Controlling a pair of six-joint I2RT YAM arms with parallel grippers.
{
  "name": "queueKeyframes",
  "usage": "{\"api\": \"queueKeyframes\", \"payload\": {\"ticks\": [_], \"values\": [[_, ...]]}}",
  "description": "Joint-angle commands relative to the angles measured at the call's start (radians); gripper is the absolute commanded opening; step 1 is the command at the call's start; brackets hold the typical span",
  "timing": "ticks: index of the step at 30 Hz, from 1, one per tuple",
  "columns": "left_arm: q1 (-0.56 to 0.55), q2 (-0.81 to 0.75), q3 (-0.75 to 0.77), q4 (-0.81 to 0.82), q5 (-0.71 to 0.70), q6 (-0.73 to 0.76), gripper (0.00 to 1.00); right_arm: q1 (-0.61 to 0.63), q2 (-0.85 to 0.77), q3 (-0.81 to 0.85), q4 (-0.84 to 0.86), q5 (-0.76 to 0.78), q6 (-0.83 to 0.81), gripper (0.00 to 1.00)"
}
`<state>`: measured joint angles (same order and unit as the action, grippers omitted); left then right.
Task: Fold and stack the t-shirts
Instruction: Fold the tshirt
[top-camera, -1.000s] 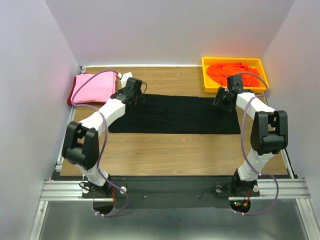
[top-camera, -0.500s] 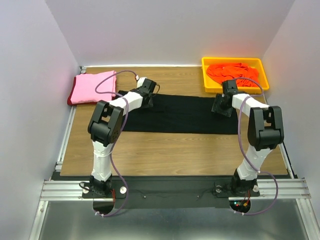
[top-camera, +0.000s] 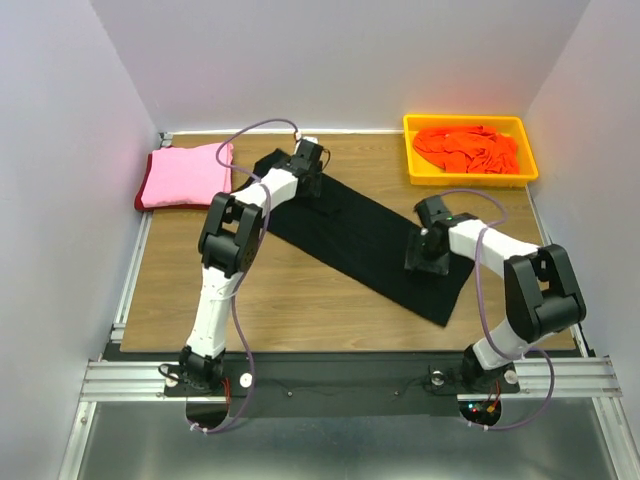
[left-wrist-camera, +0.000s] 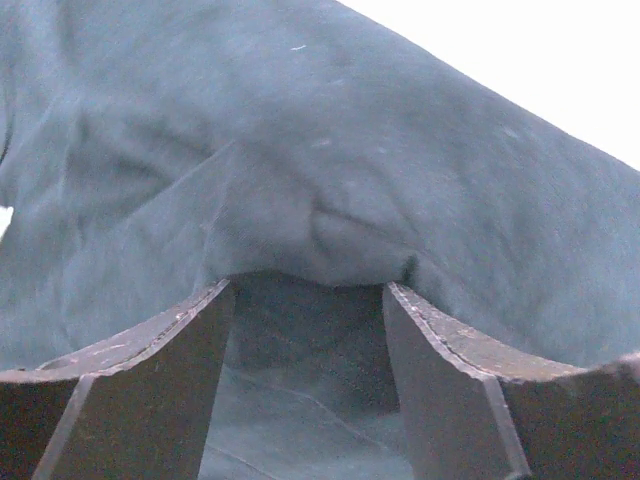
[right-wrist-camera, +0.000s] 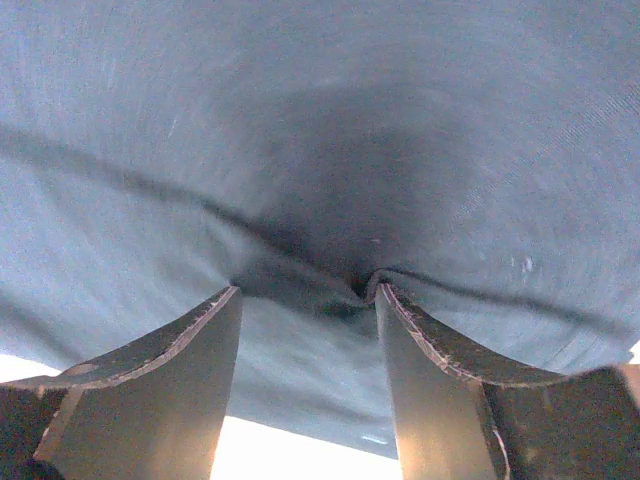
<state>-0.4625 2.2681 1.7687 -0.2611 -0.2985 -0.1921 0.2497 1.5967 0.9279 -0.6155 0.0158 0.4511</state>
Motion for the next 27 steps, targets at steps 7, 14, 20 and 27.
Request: {"api": "queueKeyframes", "payload": {"ticks": [7,14,20,27], "values": [[0.027,0.301,0.525,-0.15,0.005,0.131,0.75,0.356,0.06,0.032,-0.202,-0.181,0.193,0.62],[0.102,0.335,0.529,-0.063,0.054,0.138,0.76,0.482,0.201,0.212,-0.188,-0.243,0.213,0.63],[0.151,0.308,0.502,-0.004,0.15,0.138,0.78,0.516,0.212,0.296,-0.19,-0.223,0.238,0.63],[0.139,0.131,0.379,0.057,0.237,0.146,0.89,0.516,0.117,0.362,-0.207,-0.126,0.219,0.63]]}}
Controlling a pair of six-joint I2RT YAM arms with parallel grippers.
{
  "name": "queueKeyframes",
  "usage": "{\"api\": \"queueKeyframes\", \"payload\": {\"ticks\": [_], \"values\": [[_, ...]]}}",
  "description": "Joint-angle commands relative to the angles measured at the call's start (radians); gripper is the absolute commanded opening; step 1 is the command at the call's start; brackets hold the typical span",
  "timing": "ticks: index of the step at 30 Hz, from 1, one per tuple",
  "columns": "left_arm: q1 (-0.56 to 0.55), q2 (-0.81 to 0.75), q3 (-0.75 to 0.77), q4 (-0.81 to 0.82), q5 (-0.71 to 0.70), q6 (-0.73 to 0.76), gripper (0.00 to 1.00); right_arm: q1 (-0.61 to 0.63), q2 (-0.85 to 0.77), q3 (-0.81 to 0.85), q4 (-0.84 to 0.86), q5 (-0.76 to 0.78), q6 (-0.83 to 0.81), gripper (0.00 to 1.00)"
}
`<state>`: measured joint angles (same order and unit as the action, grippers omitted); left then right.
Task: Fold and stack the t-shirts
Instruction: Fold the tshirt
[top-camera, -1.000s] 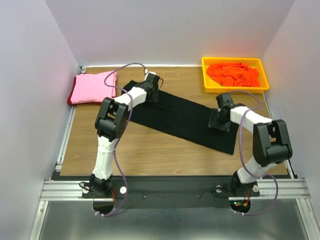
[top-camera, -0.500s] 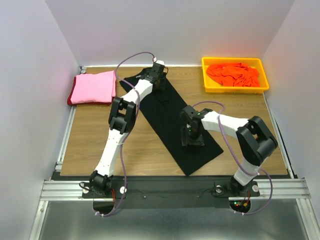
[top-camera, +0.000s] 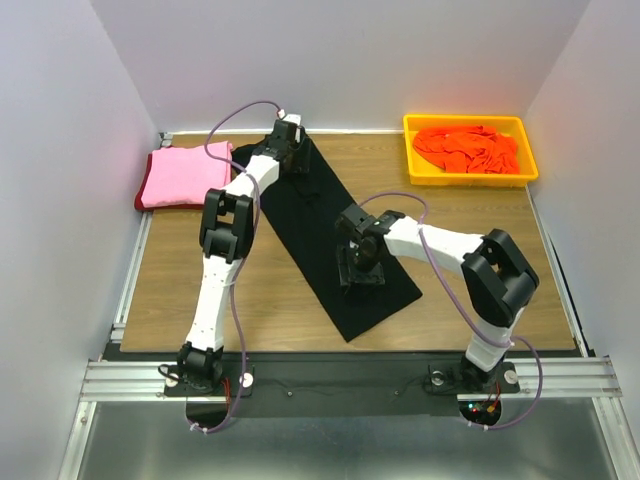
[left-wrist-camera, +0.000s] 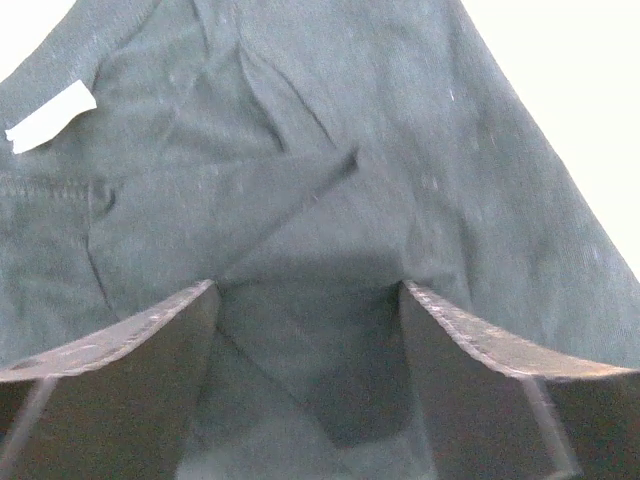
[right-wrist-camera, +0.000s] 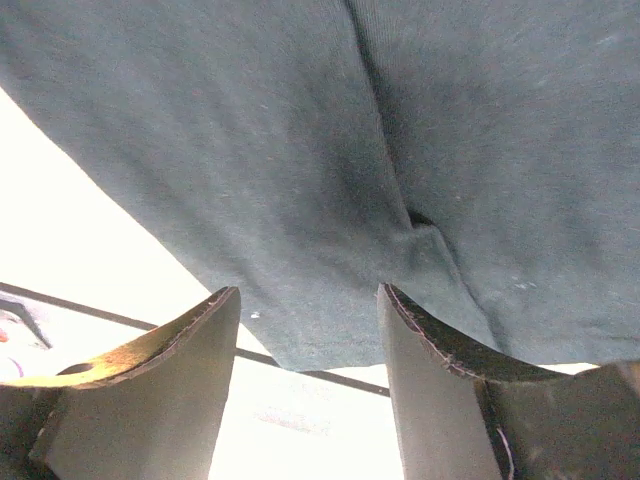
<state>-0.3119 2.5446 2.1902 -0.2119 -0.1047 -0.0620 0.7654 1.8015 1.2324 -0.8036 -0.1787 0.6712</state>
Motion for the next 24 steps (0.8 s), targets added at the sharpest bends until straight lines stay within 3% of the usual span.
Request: {"api": "queueKeyframes", "payload": {"ticks": [1,6,12,16,21,24], "values": [[-0.013,-0.176,-0.078,0.008,0.048,0.01,0.89,0.0,-0.121,0.059,-0.031,0.096,-0.024,0.63],[-0.032,-0.43,-0.208,0.008,-0.013,-0.074,0.91,-0.034,-0.229,0.023,-0.069,0.168,-0.094,0.67],[-0.14,-0.73,-0.43,-0.136,-0.136,-0.324,0.91,-0.267,-0.364,-0.12,-0.068,0.131,-0.197,0.67],[-0.301,-0.952,-0.775,-0.22,-0.187,-0.607,0.91,-0.345,-0.393,-0.178,-0.01,0.081,-0.22,0.67],[-0.527,-1.113,-1.163,-0.221,-0.202,-0.919,0.89,-0.385,-0.425,-0.249,0.066,0.071,-0.209,0.67],[-0.692,-1.155,-1.266,-0.234,-0.207,-1.14,0.86,-0.406,-0.429,-0.267,0.083,0.097,-0.223,0.67]]}}
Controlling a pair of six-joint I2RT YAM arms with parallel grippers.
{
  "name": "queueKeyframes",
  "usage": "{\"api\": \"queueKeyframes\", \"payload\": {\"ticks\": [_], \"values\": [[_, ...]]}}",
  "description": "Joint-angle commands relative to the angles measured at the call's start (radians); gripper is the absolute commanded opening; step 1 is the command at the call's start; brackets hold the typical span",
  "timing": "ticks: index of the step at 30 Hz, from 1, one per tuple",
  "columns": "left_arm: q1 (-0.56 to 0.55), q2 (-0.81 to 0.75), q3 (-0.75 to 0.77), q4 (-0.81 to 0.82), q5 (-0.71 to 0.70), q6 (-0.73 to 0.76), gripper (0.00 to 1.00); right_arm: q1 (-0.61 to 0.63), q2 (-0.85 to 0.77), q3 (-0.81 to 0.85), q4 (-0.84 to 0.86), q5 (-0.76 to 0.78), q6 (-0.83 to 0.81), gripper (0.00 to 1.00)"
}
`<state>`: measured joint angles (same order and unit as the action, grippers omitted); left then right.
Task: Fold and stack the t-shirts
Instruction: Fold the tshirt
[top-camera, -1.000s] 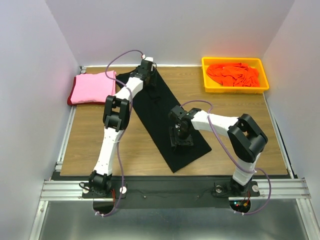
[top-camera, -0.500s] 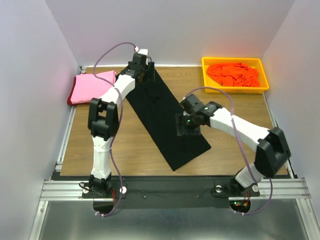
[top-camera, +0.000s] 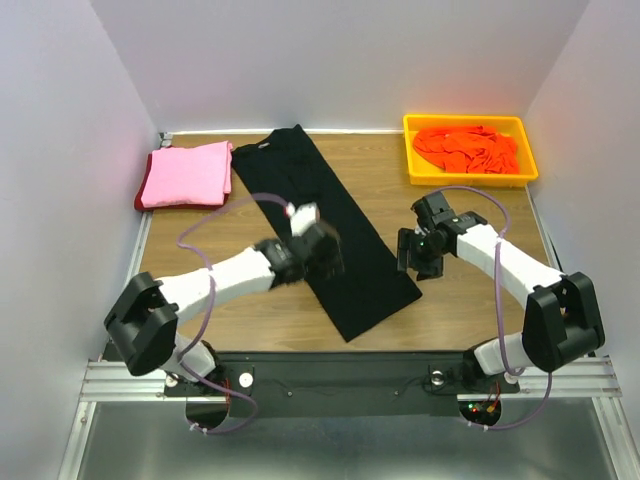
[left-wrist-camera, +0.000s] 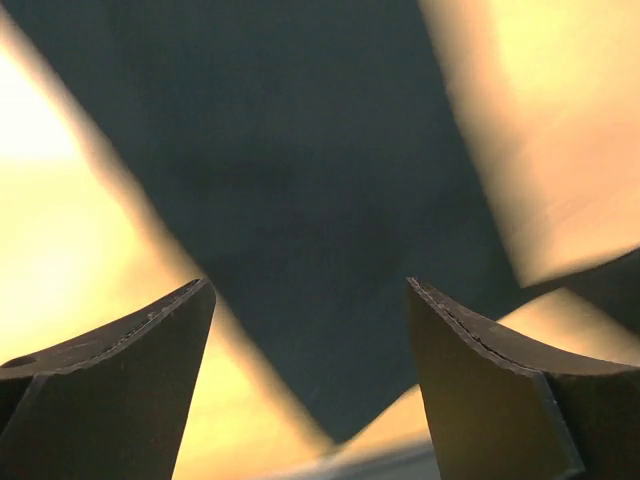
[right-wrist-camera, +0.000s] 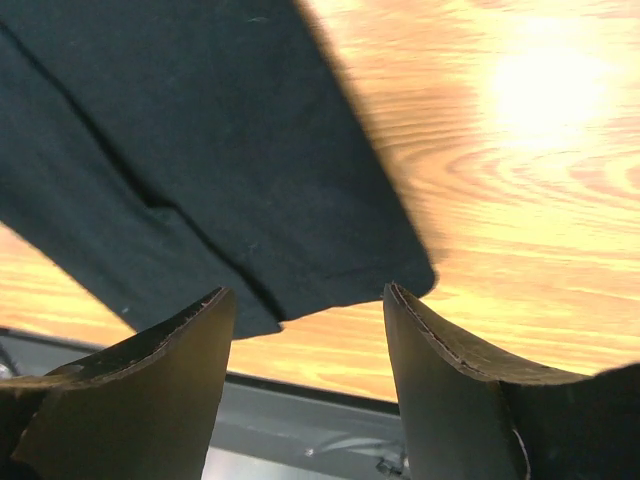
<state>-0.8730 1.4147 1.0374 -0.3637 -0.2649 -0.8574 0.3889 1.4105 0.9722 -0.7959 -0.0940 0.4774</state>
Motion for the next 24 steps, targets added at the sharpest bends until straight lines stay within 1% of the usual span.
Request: {"api": "queueKeyframes", "payload": {"ticks": [1,3,4,5,6,7,8,10,14,17,19,21,24], "values": [[-0.165,-0.025,-0.158,-0.089,-0.05,-0.392,0.84,-0.044,-0.03,-0.006,0.076,0.016,-0.045,0.66],[-0.231,-0.016,-0.186,-0.092,-0.053,-0.477,0.82,-0.048,-0.018,0.0,0.08,0.025,-0.054,0.62],[-0.274,-0.008,-0.194,-0.093,-0.063,-0.529,0.79,-0.048,-0.013,0.008,0.084,0.02,-0.056,0.6],[-0.291,0.016,-0.192,-0.096,-0.068,-0.549,0.78,-0.05,-0.002,0.008,0.092,0.007,-0.056,0.59],[-0.299,0.03,-0.186,-0.096,-0.069,-0.557,0.76,-0.048,0.001,0.008,0.101,-0.01,-0.054,0.54],[-0.305,0.045,-0.168,-0.099,-0.074,-0.565,0.74,-0.047,0.011,0.007,0.115,-0.032,-0.053,0.52],[-0.311,0.078,-0.159,-0.101,-0.08,-0.565,0.7,-0.048,0.028,0.003,0.119,-0.039,-0.051,0.49],[-0.311,0.11,-0.126,-0.103,-0.086,-0.557,0.66,-0.048,0.047,-0.003,0.132,-0.058,-0.048,0.43],[-0.311,0.2,-0.082,-0.124,-0.086,-0.513,0.59,-0.05,0.09,-0.02,0.155,-0.081,-0.034,0.42],[-0.313,0.245,-0.082,-0.13,-0.05,-0.487,0.53,-0.048,0.108,-0.038,0.17,-0.075,-0.031,0.42],[-0.313,0.254,-0.102,-0.132,-0.036,-0.479,0.5,-0.05,0.125,-0.053,0.184,-0.056,-0.028,0.42],[-0.313,0.259,-0.117,-0.132,-0.022,-0.473,0.45,-0.048,0.136,-0.075,0.196,-0.04,-0.023,0.41],[-0.314,0.257,-0.149,-0.13,-0.007,-0.465,0.42,-0.05,0.145,-0.099,0.205,0.002,-0.016,0.41]]}}
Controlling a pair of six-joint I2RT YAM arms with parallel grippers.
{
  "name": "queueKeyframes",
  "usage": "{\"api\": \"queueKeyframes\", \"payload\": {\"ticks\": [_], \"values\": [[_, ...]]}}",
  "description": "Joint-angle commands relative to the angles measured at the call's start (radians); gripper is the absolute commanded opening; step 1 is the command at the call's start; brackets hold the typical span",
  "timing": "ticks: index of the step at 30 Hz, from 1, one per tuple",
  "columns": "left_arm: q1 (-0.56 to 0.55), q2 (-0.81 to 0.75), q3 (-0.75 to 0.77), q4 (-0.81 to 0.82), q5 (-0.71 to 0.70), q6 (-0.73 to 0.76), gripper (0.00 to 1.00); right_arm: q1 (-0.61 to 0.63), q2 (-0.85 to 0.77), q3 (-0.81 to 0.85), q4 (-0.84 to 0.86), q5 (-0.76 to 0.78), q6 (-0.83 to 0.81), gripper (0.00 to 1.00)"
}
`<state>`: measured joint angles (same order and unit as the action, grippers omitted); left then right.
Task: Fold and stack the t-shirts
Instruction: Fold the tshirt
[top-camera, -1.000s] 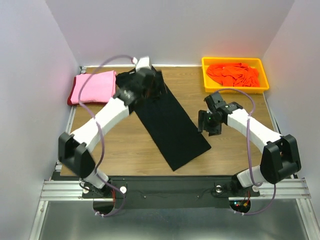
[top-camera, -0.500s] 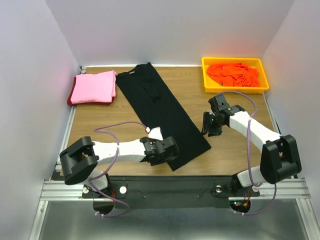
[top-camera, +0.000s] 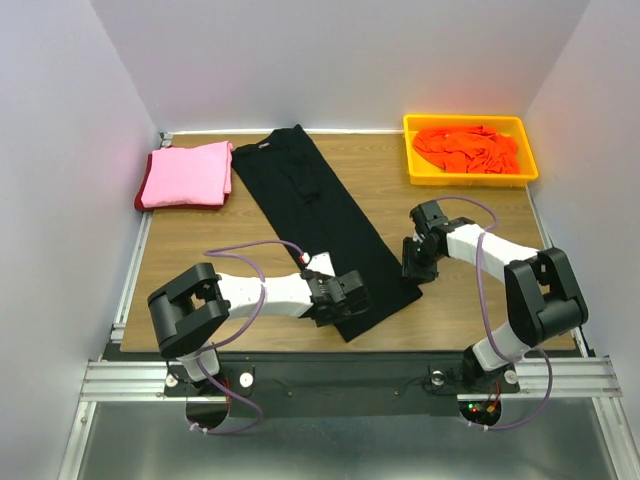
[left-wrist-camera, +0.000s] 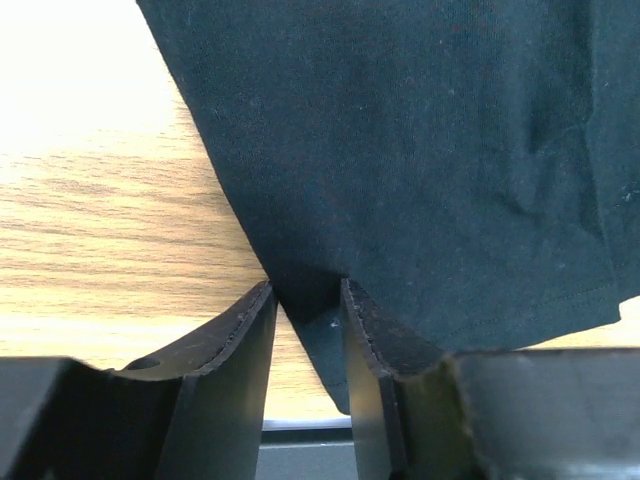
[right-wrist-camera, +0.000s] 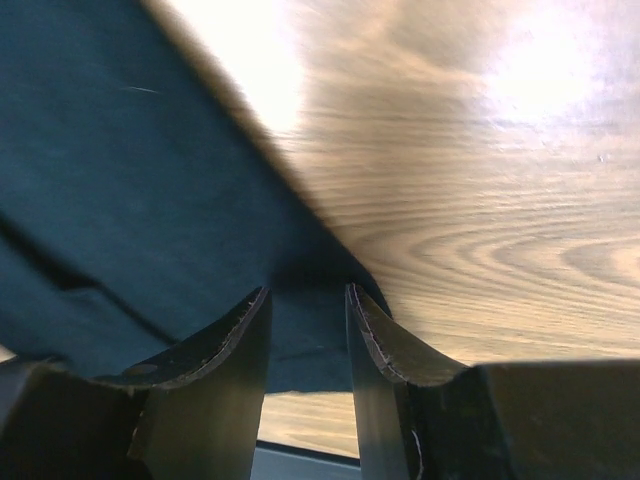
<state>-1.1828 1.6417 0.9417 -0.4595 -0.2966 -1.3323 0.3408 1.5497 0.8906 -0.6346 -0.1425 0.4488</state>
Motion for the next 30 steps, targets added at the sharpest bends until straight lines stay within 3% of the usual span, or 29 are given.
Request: {"api": "queueKeyframes", "payload": {"ticks": [1,9,15,21,22,23,30], "values": [[-0.005,0.033,-0.066,-0.033,0.037,0.027,0.4,-0.005,0.01,-0.031,0.049,0.079,0.014,0.41],[-0.014,0.067,-0.087,-0.036,0.074,0.093,0.31,-0.06,-0.02,-0.094,0.059,0.164,0.044,0.38],[-0.014,0.044,-0.174,-0.041,0.097,0.12,0.3,-0.077,-0.085,-0.163,0.059,0.095,0.059,0.38],[-0.012,0.01,-0.173,-0.077,0.077,0.117,0.3,-0.077,-0.145,-0.127,0.029,0.038,0.024,0.38],[-0.011,0.009,-0.149,-0.1,0.067,0.12,0.31,-0.077,-0.154,-0.105,0.024,0.005,0.024,0.38],[-0.011,-0.008,-0.074,-0.14,0.047,0.113,0.43,-0.075,-0.169,-0.078,-0.003,-0.012,0.025,0.39],[-0.044,-0.043,0.115,-0.244,0.014,0.032,0.59,-0.075,-0.215,-0.018,-0.06,0.06,-0.001,0.46]]}}
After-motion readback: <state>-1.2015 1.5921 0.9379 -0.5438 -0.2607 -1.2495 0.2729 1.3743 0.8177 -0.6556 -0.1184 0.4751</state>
